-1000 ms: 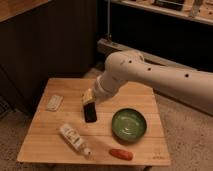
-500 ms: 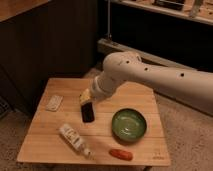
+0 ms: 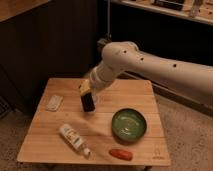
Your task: Place the eraser in the ceramic cup
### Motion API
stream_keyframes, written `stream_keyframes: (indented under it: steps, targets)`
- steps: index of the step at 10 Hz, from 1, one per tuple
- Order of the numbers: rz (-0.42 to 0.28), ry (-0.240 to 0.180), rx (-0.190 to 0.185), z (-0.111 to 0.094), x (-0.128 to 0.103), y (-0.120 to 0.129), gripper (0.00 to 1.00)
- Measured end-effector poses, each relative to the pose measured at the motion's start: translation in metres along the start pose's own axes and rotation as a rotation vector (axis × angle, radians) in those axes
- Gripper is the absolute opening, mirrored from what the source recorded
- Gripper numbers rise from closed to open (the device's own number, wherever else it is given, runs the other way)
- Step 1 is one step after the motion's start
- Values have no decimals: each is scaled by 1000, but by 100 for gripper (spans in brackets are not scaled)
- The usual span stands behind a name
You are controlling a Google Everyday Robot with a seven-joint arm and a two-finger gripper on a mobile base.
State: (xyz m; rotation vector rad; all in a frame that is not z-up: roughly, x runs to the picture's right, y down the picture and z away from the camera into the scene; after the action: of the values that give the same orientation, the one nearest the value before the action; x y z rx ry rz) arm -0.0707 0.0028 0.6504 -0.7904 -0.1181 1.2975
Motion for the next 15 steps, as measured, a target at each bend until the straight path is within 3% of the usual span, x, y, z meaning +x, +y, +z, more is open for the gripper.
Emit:
stream_keyframes:
  steps: [5,10,15]
  targets:
    - [4,-84,-73,1,-48,-23,0]
    - [-19,-108,-70,7,-87,-25,0]
    - [6,-122,-71,11,-124,-53,0]
